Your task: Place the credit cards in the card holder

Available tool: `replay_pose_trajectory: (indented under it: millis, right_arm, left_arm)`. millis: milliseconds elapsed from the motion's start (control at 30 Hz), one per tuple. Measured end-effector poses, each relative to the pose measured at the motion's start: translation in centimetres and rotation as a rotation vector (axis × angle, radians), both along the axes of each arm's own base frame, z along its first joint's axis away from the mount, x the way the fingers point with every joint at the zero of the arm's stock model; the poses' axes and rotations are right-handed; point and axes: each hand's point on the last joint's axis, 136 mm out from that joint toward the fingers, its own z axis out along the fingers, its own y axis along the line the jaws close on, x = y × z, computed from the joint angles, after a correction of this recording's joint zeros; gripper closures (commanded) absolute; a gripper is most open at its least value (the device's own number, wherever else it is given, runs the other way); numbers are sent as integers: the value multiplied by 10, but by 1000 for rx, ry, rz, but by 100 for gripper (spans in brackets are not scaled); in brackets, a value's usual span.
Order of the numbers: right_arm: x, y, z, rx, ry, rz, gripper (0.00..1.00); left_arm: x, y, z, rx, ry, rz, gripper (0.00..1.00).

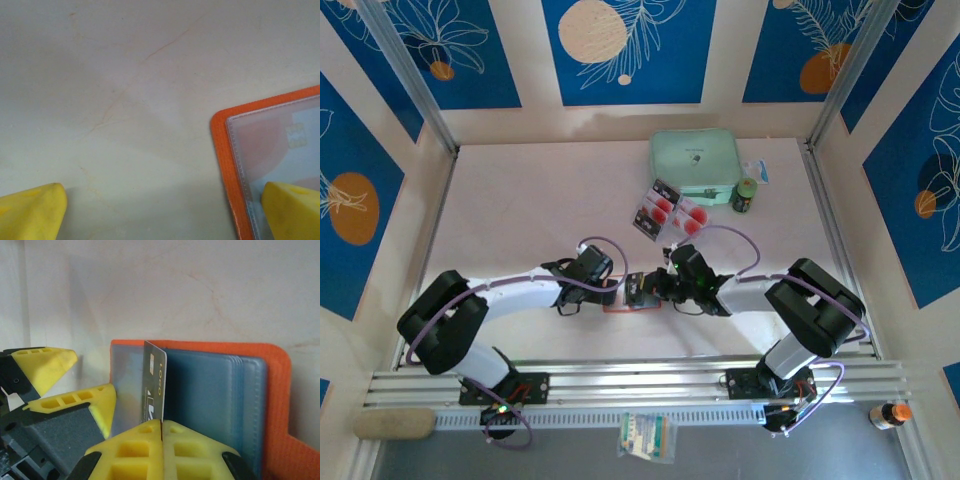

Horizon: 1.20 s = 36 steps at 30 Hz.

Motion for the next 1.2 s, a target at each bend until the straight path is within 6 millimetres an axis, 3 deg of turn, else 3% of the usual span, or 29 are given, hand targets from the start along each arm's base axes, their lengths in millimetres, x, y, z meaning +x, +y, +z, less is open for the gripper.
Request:
replay_pose_trajectory:
  millis: [900, 1200]
  right_arm:
    - [-11, -2, -5, -32, 28, 12, 100]
    - [-8, 7, -11, -45, 69, 34, 100]
  left_arm:
    - [-1, 1, 0, -1, -1, 0, 0]
    - [-1, 2, 0, -2, -4, 1, 0]
